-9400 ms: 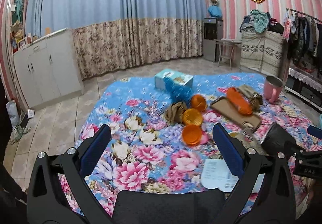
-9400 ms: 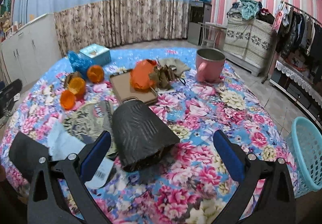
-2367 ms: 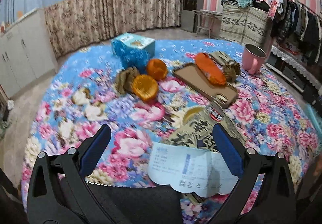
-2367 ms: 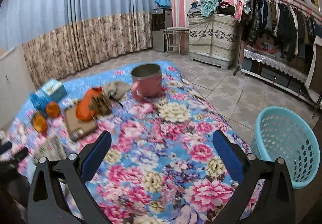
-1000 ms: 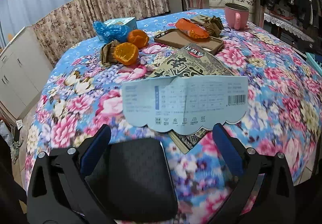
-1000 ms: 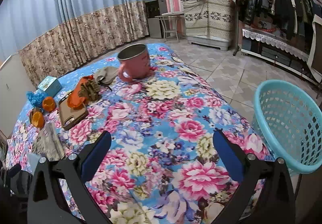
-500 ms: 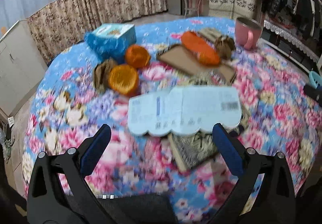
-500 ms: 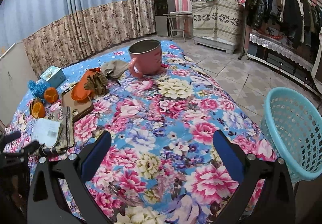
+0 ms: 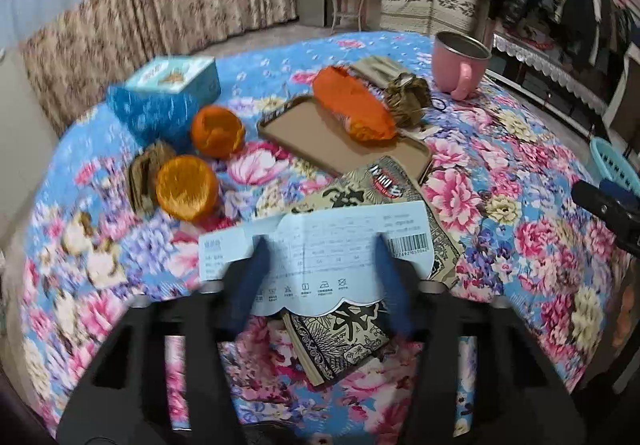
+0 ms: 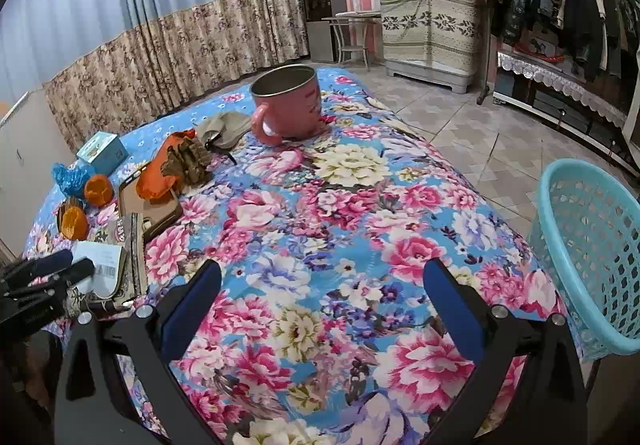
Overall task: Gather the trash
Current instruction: 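Lower the left tool onto the white receipt and close on it, then lift the white receipt with the left tool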
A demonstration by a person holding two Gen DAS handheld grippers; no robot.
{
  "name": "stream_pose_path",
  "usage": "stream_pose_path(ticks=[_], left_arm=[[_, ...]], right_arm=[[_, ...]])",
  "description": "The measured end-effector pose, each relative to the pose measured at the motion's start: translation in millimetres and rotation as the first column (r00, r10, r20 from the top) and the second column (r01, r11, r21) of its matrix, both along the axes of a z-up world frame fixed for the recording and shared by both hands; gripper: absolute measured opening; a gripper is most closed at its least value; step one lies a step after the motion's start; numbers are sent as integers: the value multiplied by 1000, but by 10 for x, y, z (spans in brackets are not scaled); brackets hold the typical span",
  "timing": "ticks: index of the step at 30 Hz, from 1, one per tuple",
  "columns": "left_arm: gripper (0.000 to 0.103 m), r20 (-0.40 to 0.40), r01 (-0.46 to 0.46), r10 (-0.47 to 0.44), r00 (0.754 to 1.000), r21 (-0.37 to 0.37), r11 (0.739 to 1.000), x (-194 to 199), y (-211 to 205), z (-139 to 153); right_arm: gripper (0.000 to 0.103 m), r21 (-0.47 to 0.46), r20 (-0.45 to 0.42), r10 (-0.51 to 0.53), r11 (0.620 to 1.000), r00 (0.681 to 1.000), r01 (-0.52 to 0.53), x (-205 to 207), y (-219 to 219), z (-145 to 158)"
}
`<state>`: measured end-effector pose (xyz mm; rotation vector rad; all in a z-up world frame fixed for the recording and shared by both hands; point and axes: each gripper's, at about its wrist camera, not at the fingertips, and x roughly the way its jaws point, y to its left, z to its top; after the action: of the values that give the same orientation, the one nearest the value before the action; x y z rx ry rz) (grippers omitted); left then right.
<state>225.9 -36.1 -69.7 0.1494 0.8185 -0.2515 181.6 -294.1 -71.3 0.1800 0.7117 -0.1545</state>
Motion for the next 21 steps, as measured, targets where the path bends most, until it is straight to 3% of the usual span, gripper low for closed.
stream_pose_path(ticks=[2,5,6,8,9,13,21], left_arm=[[17,9,-2,2,1000,1,1000,-22,22,33],[22,-6,13,-13,1000,-24,1000,-61,120,60],[46,-11,10,-10,1000,-15,1000,-88,165,62],[79,13,-23,22,1000,31,999,-151,259,73],[82,39,-42,40,998,54,998,-195,311,90],[82,4,-40,40,999,31,999,-231,482,79],[82,-31,-11,15,999,148,989,-207,358,-80]], right_arm=[[99,-17,2,6,1000,1000,-6,-11,25,4],[99,-19,1,8,1000,1000,-8,-14,29,1],[99,-14,-3,7,1000,1000,-7,-15,24,-1],[99,-7,-5,7,1000,1000,-7,-19,13,-2],[99,-3,-4,6,1000,1000,-6,-21,6,0],[99,3,-2,2,1000,1000,-2,-28,-35,5],[99,32,-7,-8,999,1000,8,-17,-102,-6]])
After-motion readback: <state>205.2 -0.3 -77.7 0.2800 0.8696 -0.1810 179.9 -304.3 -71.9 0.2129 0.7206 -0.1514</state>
